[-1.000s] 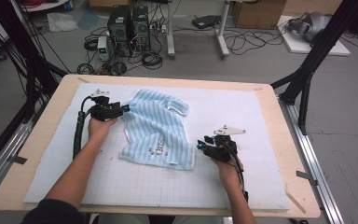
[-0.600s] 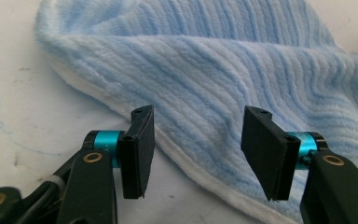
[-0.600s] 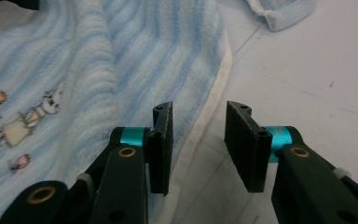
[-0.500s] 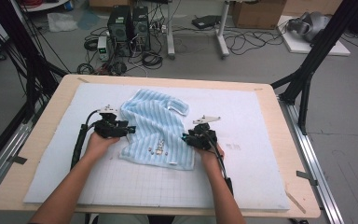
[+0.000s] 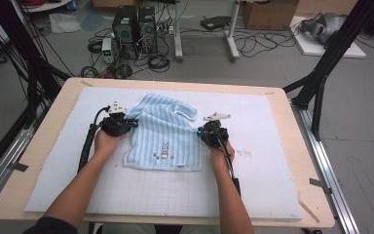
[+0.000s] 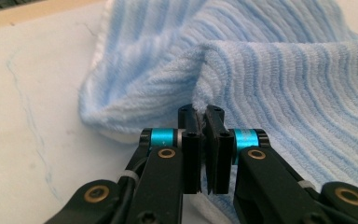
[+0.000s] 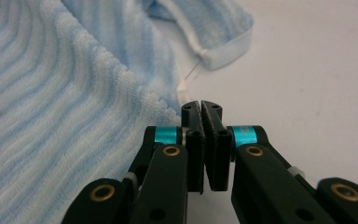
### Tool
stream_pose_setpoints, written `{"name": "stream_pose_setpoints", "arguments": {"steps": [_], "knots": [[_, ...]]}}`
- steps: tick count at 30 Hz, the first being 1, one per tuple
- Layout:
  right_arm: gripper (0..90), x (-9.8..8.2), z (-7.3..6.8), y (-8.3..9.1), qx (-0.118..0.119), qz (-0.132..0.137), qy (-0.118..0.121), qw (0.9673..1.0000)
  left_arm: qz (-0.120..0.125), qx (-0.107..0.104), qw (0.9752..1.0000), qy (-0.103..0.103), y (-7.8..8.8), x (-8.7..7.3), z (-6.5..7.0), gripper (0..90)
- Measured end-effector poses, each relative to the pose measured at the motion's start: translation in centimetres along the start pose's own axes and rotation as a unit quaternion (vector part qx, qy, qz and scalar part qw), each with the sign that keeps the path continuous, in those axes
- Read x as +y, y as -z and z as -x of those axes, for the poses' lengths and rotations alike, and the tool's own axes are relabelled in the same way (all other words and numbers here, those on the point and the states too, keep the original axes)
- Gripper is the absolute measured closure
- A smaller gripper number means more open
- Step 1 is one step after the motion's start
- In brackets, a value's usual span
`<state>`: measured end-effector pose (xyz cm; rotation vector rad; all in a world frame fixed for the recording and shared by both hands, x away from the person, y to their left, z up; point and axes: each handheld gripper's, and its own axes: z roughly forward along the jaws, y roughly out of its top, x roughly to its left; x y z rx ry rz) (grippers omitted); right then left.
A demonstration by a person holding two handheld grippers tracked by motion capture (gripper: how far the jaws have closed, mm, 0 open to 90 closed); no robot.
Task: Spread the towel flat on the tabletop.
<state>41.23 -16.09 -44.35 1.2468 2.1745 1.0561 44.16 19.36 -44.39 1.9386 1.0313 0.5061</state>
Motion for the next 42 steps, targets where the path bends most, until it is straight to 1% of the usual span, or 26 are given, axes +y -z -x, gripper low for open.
{"name": "stream_pose_setpoints", "arguments": {"steps": [3, 4, 5, 7, 9, 10, 11, 12, 14, 16, 18, 19, 20, 21, 24, 27, 28, 30, 31, 32, 33, 35, 38, 39, 40, 42], "knots": [[88.3, 0.5, 0.0, -0.5, -0.028, 0.0, 0.0, 0.9996, 0.006, 0.012, 0.9999, 0.007, -0.5, -0.1, -0.2, 78.9], [88.3, 0.6, 0.0, -0.6, -0.03, -0.003, -0.002, 0.9995, 0.001, 0.015, 0.9998, 0.01, -0.6, -0.2, -0.1, 74.5], [88.2, 0.5, 0.0, -0.7, -0.03, -0.003, -0.007, 0.9995, -0.006, 0.014, 0.9998, 0.011, -0.5, -0.3, -0.2, 66.4], [85.2, 0.4, 0.1, -0.6, -0.02, -0.001, -0.01, 0.9998, -0.013, 0.002, 0.9996, 0.025, -0.1, -0.5, -0.5, 54.3], [73.6, 0.3, 0.3, -0.2, -0.007, 0.011, -0.021, 0.9997, -0.001, -0.018, 0.9987, 0.048, 0.6, -0.9, -0.7, 51.0], [63.7, 0.2, 0.4, 0.1, 0.001, 0.019, -0.036, 0.9992, -0.004, -0.029, 0.9978, 0.06, 1.0, -1.0, -0.9, 49.4], [59.3, 0.1, 0.7, 0.2, 0.019, 0.025, -0.058, 0.9978, -0.005, -0.039, 0.9967, 0.07, 1.3, -1.1, -1.0, 47.3], [58.1, 0.0, 0.7, 0.5, 0.026, 0.026, -0.063, 0.9973, 0.003, -0.045, 0.9964, 0.072, 1.7, -1.3, -1.0, 46.4], [49.9, -0.1, 0.5, 1.1, 0.024, 0.029, -0.053, 0.9979, 0.011, -0.05, 0.9964, 0.067, 2.7, -1.8, -0.7, 46.3], [40.2, -0.1, 0.4, 1.6, 0.03, 0.024, -0.051, 0.998, 0.019, -0.057, 0.996, 0.067, 3.6, -2.3, -0.4, 45.4], [36.5, -0.2, 0.3, 2.4, 0.039, 0.018, -0.049, 0.9979, 0.024, -0.058, 0.9961, 0.062, 4.5, -2.8, 0.1, 43.0], [36.6, -0.4, 0.2, 2.8, 0.038, 0.026, -0.043, 0.998, 0.021, -0.062, 0.996, 0.061, 4.9, -3.0, 0.3, 42.8], [36.6, -0.6, 0.1, 3.4, 0.039, 0.032, -0.038, 0.998, 0.025, -0.066, 0.9958, 0.059, 5.4, -3.3, 0.6, 42.0], [38.2, -0.9, 0.0, 3.9, 0.041, 0.033, -0.035, 0.998, 0.024, -0.071, 0.9956, 0.056, 5.8, -3.6, 0.9, 42.2], [48.8, -2.2, -0.6, 5.3, 0.048, 0.019, -0.002, 0.9987, 0.014, -0.079, 0.9959, 0.041, 6.9, -4.5, 1.9, 44.1], [55.3, -3.7, -1.3, 6.5, 0.057, 0.009, 0.017, 0.9982, 0.005, -0.091, 0.9951, 0.037, 7.5, -5.5, 2.7, 49.9], [55.6, -4.2, -1.5, 6.8, 0.063, 0.01, 0.018, 0.9978, 0.0, -0.094, 0.995, 0.034, 7.6, -5.8, 2.8, 51.7], [56.2, -5.0, -1.7, 7.3, 0.077, 0.01, 0.008, 0.9969, -0.005, -0.102, 0.9944, 0.027, 7.9, -6.2, 3.4, 56.3], [56.5, -5.3, -1.9, 7.4, 0.084, 0.009, 0.003, 0.9964, -0.003, -0.108, 0.9938, 0.026, 8.1, -6.3, 3.6, 57.7], [56.6, -5.6, -2.1, 7.4, 0.091, 0.007, 0.001, 0.9958, -0.002, -0.119, 0.9924, 0.031, 8.1, -6.3, 4.0, 58.6], [56.5, -5.9, -2.3, 7.3, 0.097, 0.002, 0.001, 0.9953, -0.006, -0.123, 0.9919, 0.031, 8.1, -6.4, 4.2, 58.9], [56.5, -6.2, -2.7, 7.2, 0.102, -0.006, 0.006, 0.9948, -0.022, -0.121, 0.9924, 0.014, 8.0, -6.4, 4.7, 58.6], [56.9, -6.3, -3.1, 6.7, 0.095, -0.02, 0.019, 0.9951, -0.031, -0.115, 0.9929, -0.009, 7.8, -6.3, 5.3, 58.4], [57.8, -6.3, -3.2, 6.7, 0.093, -0.02, 0.019, 0.9953, -0.03, -0.111, 0.9933, -0.013, 7.8, -6.3, 5.5, 58.6], [58.7, -6.3, -3.1, 6.7, 0.094, -0.019, 0.019, 0.9952, -0.029, -0.108, 0.9935, -0.016, 7.8, -6.4, 5.6, 60.1], [64.2, -6.3, -3.1, 6.7, 0.089, -0.019, 0.022, 0.9956, -0.035, -0.1, 0.994, -0.029, 7.8, -6.3, 5.7, 71.9]]}}
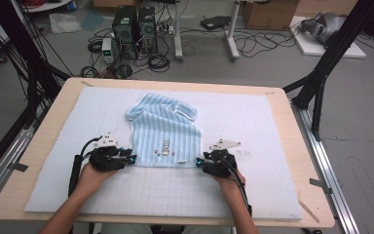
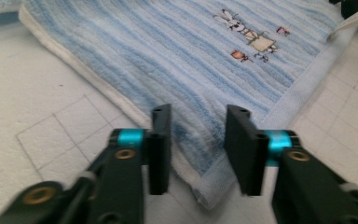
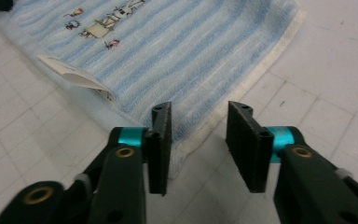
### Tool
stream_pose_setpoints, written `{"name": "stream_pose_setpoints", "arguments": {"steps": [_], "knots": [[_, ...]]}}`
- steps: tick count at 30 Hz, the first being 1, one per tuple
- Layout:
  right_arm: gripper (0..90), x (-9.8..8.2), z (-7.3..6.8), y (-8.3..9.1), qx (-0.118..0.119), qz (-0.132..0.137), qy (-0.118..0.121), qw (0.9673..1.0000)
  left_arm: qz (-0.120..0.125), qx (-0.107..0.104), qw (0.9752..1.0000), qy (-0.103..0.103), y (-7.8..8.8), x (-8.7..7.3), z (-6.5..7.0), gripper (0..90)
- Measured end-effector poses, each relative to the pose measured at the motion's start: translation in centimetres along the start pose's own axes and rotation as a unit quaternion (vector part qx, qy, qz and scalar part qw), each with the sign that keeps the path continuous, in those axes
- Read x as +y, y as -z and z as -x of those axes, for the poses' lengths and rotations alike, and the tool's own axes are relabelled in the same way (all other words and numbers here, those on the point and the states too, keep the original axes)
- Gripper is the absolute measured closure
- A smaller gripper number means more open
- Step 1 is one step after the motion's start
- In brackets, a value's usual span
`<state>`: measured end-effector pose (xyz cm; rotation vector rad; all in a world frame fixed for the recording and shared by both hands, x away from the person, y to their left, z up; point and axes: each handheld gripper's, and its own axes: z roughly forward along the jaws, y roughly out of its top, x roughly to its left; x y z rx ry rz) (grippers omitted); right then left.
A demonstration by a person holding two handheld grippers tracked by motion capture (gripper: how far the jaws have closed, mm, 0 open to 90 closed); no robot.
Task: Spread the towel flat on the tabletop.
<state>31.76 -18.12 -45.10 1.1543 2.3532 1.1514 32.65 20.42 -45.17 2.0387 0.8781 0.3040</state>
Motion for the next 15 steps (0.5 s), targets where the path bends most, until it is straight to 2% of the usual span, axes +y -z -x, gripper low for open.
{"name": "stream_pose_setpoints", "arguments": {"steps": [2, 3, 5, 7, 12, 15], "knots": [[73.3, 0.0, 0.1, 0.0, -0.002, 0.0, -0.001, 1.0, -0.001, -0.007, 1.0, 0.0, 0.0, 0.0, 0.0, 81.7], [78.0, 0.0, 0.1, 0.0, 0.006, 0.0, -0.003, 1.0, 0.0, -0.007, 1.0, -0.001, 0.0, 0.0, 0.1, 84.7], [86.4, 0.0, 0.0, 0.0, 0.017, -0.002, 0.001, 0.9998, -0.004, -0.011, 0.9999, -0.013, 0.0, 0.0, 0.2, 86.0], [87.0, -0.1, -0.2, 0.1, 0.019, -0.004, 0.005, 0.9998, -0.004, -0.021, 0.9997, -0.009, 0.2, -0.1, 0.4, 86.5], [87.2, -0.6, 0.0, 0.8, 0.038, -0.01, -0.002, 0.9992, -0.002, -0.043, 0.9991, 0.002, 1.0, -0.9, 0.9, 86.6], [87.2, -0.9, -0.2, 1.4, 0.045, -0.012, 0.004, 0.9989, -0.001, -0.051, 0.9987, -0.002, 1.7, -1.4, 1.3, 86.5]]}}
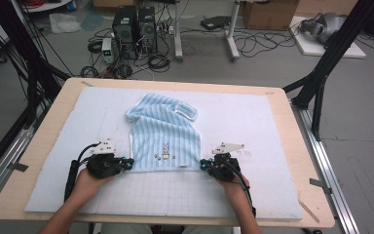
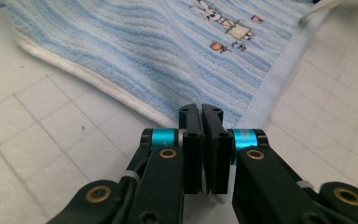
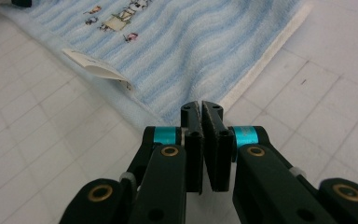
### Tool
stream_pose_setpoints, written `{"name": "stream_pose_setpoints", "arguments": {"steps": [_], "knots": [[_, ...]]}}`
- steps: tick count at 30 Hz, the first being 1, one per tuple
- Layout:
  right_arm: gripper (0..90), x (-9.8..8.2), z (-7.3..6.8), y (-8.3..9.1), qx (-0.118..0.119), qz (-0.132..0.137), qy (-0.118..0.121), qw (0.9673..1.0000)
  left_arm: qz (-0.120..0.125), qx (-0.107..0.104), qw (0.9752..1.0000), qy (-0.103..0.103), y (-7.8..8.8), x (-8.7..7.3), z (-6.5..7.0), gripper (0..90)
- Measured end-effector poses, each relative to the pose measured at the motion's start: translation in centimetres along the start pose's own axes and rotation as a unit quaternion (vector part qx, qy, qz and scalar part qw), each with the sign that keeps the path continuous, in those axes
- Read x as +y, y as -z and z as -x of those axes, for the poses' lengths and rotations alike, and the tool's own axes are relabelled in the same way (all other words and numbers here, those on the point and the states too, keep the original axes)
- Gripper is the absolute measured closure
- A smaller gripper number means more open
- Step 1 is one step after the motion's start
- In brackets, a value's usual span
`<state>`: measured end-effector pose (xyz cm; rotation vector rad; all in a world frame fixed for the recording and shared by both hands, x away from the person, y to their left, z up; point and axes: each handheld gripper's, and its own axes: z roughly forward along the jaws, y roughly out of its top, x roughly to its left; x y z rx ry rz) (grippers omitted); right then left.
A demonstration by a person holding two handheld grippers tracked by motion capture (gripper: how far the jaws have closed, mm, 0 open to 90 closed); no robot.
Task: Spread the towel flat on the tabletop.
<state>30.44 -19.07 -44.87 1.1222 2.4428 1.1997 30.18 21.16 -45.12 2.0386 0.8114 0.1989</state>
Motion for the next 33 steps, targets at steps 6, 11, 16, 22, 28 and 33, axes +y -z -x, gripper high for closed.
{"name": "stream_pose_setpoints", "arguments": {"steps": [6, 11, 16, 22, 28, 33], "knots": [[87.1, -0.6, -1.1, 0.9, 0.017, -0.005, 0.012, 0.9998, -0.001, -0.019, 0.9997, -0.012, 1.2, -1.1, 0.9, 86.3], [87.1, -1.2, -2.0, 1.9, 0.029, -0.006, 0.018, 0.9994, -0.001, -0.033, 0.9993, -0.015, 2.0, -1.7, 1.3, 86.2], [87.1, -2.0, -2.7, 2.8, 0.045, -0.01, 0.018, 0.9988, -0.009, -0.058, 0.998, -0.022, 2.5, -2.3, 2.1, 86.2], [87.2, -3.4, -3.8, 4.1, 0.062, -0.022, 0.026, 0.9975, -0.019, -0.101, 0.9943, -0.025, 3.3, -3.1, 3.2, 86.4], [86.4, -4.7, -4.5, 5.4, 0.077, -0.027, 0.022, 0.9964, -0.018, -0.117, 0.9924, -0.036, 3.7, -3.6, 4.0, 79.4], [53.7, -4.2, -3.3, 5.6, 0.055, 0.014, -0.027, 0.998, 0.023, -0.01, 0.9997, -0.001, 3.8, -2.8, 2.9, 51.9]]}}
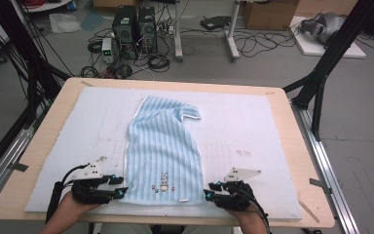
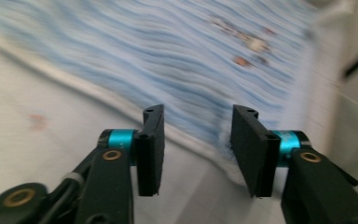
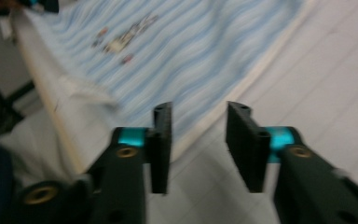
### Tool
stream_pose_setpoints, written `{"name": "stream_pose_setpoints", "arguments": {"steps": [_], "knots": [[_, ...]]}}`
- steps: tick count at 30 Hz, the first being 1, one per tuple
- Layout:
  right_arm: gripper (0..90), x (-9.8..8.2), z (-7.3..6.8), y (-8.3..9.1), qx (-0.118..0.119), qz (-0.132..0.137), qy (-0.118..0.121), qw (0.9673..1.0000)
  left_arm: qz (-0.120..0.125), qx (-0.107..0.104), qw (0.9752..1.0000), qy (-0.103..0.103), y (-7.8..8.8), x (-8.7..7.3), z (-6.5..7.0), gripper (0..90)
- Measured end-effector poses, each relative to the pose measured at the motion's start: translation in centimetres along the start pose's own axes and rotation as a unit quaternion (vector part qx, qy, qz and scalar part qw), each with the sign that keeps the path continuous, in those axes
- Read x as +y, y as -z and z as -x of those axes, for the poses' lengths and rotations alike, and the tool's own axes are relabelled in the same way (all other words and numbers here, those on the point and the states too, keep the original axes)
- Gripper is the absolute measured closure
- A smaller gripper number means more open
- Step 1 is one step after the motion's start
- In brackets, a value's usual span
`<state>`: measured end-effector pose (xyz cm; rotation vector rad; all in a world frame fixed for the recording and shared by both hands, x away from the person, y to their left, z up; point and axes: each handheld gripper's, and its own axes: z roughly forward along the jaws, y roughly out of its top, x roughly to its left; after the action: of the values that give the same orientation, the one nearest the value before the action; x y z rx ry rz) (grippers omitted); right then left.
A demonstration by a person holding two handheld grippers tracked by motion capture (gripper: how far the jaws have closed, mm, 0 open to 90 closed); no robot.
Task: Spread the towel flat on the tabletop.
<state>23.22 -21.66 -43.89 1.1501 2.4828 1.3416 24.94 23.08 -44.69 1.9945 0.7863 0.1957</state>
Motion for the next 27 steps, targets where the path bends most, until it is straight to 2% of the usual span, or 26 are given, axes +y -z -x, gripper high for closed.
{"name": "stream_pose_setpoints", "arguments": {"steps": [1, 2, 4, 7, 9, 12, 16, 18, 21, 23, 24, 25, 27], "knots": [[47.9, 0.2, 0.4, 0.0, -0.008, 0.011, -0.01, 0.9999, 0.013, 0.017, 0.9997, 0.009, 0.0, 0.2, -0.4, 50.1], [46.3, 0.4, 0.7, 0.0, -0.019, 0.018, -0.018, 0.9995, 0.022, 0.027, 0.9992, 0.017, 0.1, 0.4, -0.7, 48.2], [39.8, 0.9, 1.5, -0.3, -0.04, 0.024, -0.025, 0.9986, 0.043, 0.032, 0.9982, 0.026, 0.3, 0.9, -1.4, 46.0], [37.6, 1.9, 2.4, -0.9, -0.067, 0.034, -0.023, 0.9969, 0.066, 0.051, 0.9961, 0.03, 0.3, 1.8, -2.3, 44.0], [37.9, 2.6, 3.0, -1.5, -0.077, 0.038, -0.024, 0.9961, 0.072, 0.061, 0.9949, 0.034, -0.1, 2.4, -3.1, 43.7], [44.0, 3.6, 3.7, -2.7, -0.087, 0.041, -0.024, 0.9951, 0.07, 0.073, 0.994, 0.042, -1.1, 3.2, -4.1, 43.4], [52.1, 4.8, 4.4, -4.5, -0.118, 0.025, -0.019, 0.9925, 0.08, 0.078, 0.9921, 0.058, -2.4, 4.1, -5.3, 43.5], [57.1, 5.3, 4.5, -5.3, -0.117, 0.025, -0.017, 0.9927, 0.084, 0.088, 0.9908, 0.058, -2.9, 4.4, -5.5, 43.5], [61.3, 5.7, 3.9, -6.5, -0.088, 0.019, -0.007, 0.9959, 0.082, 0.092, 0.991, 0.053, -3.3, 4.3, -5.5, 43.5], [66.8, 5.7, 3.4, -7.2, -0.074, -0.002, 0.009, 0.9972, 0.081, 0.09, 0.9911, 0.055, -3.3, 4.0, -5.5, 43.9], [69.9, 5.5, 3.1, -7.4, -0.083, -0.006, 0.024, 0.9963, 0.077, 0.091, 0.9914, 0.055, -3.3, 3.8, -5.5, 43.8], [77.9, 5.5, 2.9, -7.3, -0.088, -0.01, 0.034, 0.9955, 0.075, 0.09, 0.9914, 0.057, -3.4, 3.7, -5.5, 43.9], [85.0, 5.5, 2.9, -7.1, -0.081, -0.016, 0.039, 0.9958, 0.072, 0.09, 0.9915, 0.059, -3.5, 3.5, -5.6, 44.0]]}}
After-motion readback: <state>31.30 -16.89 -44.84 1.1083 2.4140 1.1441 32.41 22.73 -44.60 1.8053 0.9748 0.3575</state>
